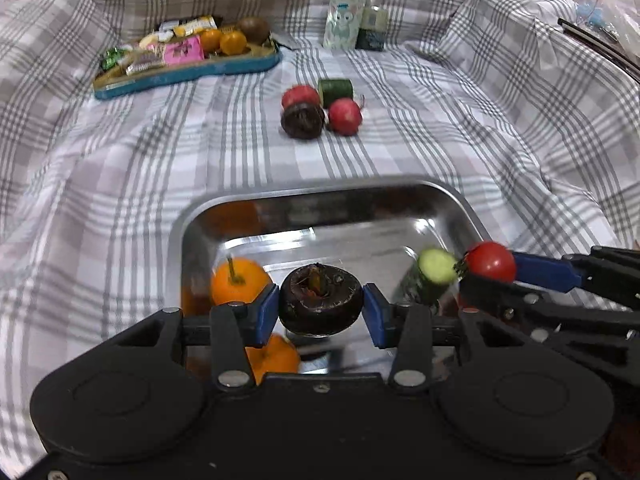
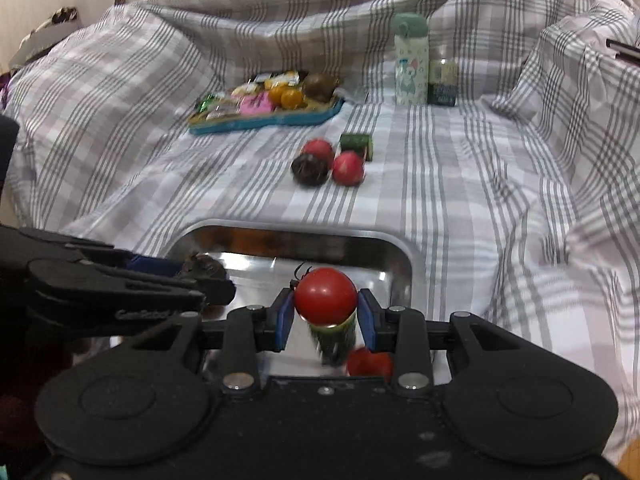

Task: Organize fruits
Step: 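Carry the dark fruit and tomato over the steel tray and release both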

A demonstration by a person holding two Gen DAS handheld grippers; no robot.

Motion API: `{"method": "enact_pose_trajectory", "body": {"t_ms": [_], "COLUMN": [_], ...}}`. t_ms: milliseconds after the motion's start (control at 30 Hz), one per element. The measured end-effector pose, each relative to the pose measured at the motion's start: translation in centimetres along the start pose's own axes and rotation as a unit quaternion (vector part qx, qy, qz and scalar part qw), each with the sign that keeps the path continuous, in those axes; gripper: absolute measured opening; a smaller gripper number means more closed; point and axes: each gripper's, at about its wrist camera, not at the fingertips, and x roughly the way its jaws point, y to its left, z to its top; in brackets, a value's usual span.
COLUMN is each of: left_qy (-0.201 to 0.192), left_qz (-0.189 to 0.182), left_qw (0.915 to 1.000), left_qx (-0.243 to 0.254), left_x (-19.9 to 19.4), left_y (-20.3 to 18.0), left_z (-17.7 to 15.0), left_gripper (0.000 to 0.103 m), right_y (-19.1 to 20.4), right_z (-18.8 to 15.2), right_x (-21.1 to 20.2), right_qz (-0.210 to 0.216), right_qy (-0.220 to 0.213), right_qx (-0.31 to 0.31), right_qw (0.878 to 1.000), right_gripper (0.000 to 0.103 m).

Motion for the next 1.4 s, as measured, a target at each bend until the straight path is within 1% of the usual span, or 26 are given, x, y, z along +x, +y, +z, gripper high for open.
{"method": "enact_pose_trajectory", "body": {"t_ms": [67,167,267,400,500,600,1067,1233,1400], "left_qy": [0.0,0.0,0.008,0.005,0.002,-0.002,-0.006,-0.01,-0.003], "left_qz": [-0.005,-0.003,-0.006,-0.013,-0.012,-0.017,0.0,0.015,0.022], "left_qw": [1.0,1.0,1.0,0.9998,0.9998,0.9997,1.0,0.9998,0.9997], "left_qx": [0.001,0.006,-0.001,-0.013,-0.012,-0.016,-0.008,0.002,0.007], "left_x": [-0.1,-0.1,0.0,-0.2,-0.3,-0.4,-0.8,-1.0,-0.9], "left_y": [-0.2,-0.3,-0.2,0.1,0.2,0.3,-0.1,-0.4,-0.4], "left_z": [-0.5,-0.7,-0.7,-0.8,-0.8,-0.7,-0.7,-0.8,-1.1], "left_gripper": [0.052,0.053,0.053,0.053,0.051,0.051,0.051,0.051,0.051], "right_y": [0.4,0.9,1.1,1.0,0.8,0.7,0.7,0.6,0.6], "right_z": [-0.5,-1.2,-1.5,-1.4,-1.3,-1.3,-1.4,-1.4,-1.2], "right_x": [0.0,-0.1,0.1,0.2,0.1,0.1,-0.1,-0.1,0.0], "right_qz": [0.0,0.005,0.009,0.008,0.007,0.005,0.006,0.006,0.006], "right_qy": [0.011,0.021,0.028,0.027,0.026,0.026,0.019,0.019,0.018], "right_qx": [-0.008,-0.018,-0.021,-0.012,-0.009,-0.009,-0.01,-0.009,-0.007], "right_qw": [1.0,1.0,0.999,1.0,1.0,1.0,1.0,1.0,1.0], "right_gripper": [0.036,0.036,0.036,0.036,0.036,0.036,0.036,0.036,0.036]}}
